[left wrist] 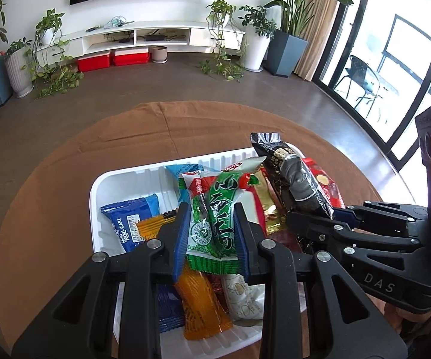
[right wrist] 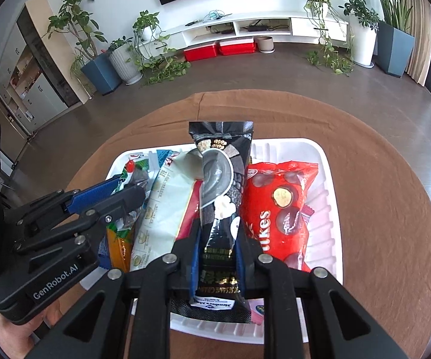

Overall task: Organize snacks
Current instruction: 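Carry the green packet into the tray with the left tool while the right tool carries the black bar packet, then open both tools over the tray and pull them back from it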

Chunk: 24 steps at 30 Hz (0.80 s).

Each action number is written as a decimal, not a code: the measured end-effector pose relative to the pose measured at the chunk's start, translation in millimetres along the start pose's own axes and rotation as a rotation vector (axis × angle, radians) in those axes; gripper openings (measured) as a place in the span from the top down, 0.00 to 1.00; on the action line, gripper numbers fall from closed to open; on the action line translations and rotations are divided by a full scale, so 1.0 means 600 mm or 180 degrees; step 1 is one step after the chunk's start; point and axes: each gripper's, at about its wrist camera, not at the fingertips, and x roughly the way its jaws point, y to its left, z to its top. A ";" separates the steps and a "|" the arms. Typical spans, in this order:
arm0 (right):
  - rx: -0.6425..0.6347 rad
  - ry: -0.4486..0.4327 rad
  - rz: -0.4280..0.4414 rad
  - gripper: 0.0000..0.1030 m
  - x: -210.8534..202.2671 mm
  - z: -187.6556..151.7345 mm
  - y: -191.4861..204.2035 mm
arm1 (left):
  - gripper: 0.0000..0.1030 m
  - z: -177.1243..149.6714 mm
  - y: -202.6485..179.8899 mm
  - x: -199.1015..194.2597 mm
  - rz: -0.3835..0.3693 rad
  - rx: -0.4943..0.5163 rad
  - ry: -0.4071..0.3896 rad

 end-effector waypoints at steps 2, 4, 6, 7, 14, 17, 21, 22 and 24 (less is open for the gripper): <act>-0.0040 0.0029 -0.0011 0.79 0.005 -0.001 0.003 | 0.74 -0.001 0.005 0.013 -0.0002 -0.0027 0.0021; -0.0052 0.0053 -0.0016 0.77 0.010 -0.004 0.006 | 0.71 -0.002 0.005 0.022 -0.0008 -0.0032 0.0040; -0.0061 0.0060 -0.0017 0.77 0.014 -0.003 0.008 | 0.63 -0.003 0.010 0.027 -0.0015 -0.0033 0.0048; -0.0060 0.0053 -0.0018 0.77 0.014 -0.003 0.008 | 0.61 -0.002 0.011 0.028 -0.0012 -0.0031 0.0038; -0.0128 -0.0034 -0.0061 0.68 0.005 -0.002 0.021 | 0.48 0.003 0.022 0.027 0.0028 -0.0058 -0.0001; -0.0143 -0.0051 -0.0077 0.68 0.001 -0.003 0.020 | 0.48 0.000 0.020 0.020 0.0040 -0.0044 -0.0025; -0.0145 -0.0097 -0.0117 0.60 -0.013 -0.009 0.020 | 0.35 -0.012 0.010 -0.011 0.0087 -0.0020 -0.0080; -0.0144 -0.0114 -0.0116 0.59 -0.019 -0.011 0.020 | 0.32 -0.014 0.010 -0.017 0.0099 -0.0032 -0.0102; -0.0136 -0.0143 -0.0114 0.55 -0.030 -0.014 0.018 | 0.27 -0.018 0.010 -0.030 0.0115 -0.0054 -0.0147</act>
